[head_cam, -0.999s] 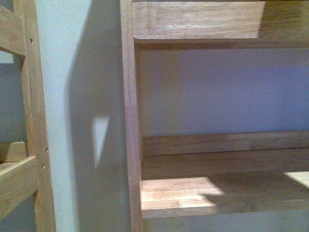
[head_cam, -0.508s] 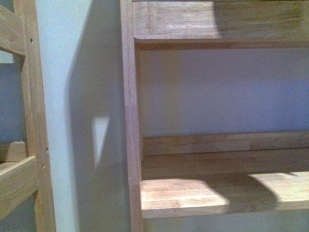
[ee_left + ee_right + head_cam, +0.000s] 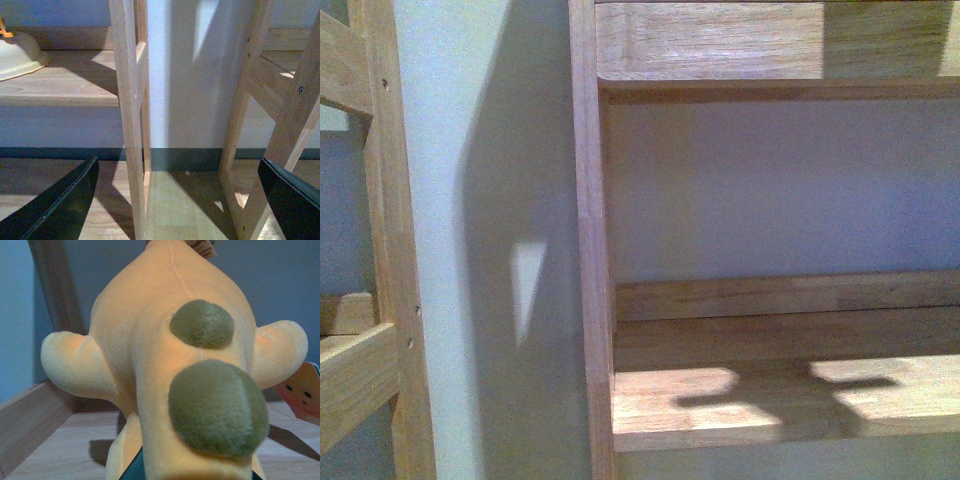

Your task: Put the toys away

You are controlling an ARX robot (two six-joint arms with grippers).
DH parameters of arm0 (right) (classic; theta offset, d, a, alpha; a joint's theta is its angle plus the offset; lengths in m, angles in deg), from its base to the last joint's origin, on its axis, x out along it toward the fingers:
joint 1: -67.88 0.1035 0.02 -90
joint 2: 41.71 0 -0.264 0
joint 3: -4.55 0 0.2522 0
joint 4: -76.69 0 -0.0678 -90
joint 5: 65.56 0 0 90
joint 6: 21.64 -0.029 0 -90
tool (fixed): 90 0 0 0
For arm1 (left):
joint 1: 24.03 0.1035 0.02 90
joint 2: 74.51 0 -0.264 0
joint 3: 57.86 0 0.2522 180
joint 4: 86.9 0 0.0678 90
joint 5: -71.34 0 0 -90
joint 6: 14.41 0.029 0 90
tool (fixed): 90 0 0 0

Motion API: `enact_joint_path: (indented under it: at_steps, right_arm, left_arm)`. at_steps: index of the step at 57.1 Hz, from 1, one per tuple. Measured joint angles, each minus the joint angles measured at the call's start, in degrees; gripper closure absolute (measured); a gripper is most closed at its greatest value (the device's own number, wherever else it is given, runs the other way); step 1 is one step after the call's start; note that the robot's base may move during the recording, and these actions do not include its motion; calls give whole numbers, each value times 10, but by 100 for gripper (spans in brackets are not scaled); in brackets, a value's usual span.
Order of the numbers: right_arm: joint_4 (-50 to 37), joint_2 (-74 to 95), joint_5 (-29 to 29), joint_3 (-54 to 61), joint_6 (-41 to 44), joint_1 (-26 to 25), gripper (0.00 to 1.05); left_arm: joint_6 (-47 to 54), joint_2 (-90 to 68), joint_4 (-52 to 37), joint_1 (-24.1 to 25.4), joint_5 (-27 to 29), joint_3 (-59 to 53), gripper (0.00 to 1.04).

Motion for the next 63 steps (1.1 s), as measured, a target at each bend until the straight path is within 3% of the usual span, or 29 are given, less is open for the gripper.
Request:
enact_joint_path:
  at_steps: [23, 44, 58, 63]
  right_arm:
    - [57, 148, -7, -167, -103, 26, 98]
    - [40, 163, 0, -171, -174, 86, 98]
    - [37, 164, 10, -159, -200, 97, 98]
    - [36, 163, 10, -154, -201, 95, 89]
  left_arm:
    - [0, 0, 0, 0, 0, 0, 6]
    - [0, 0, 0, 0, 0, 0, 6]
    - [0, 0, 0, 0, 0, 0, 6]
    - [0, 0, 0, 0, 0, 0, 6]
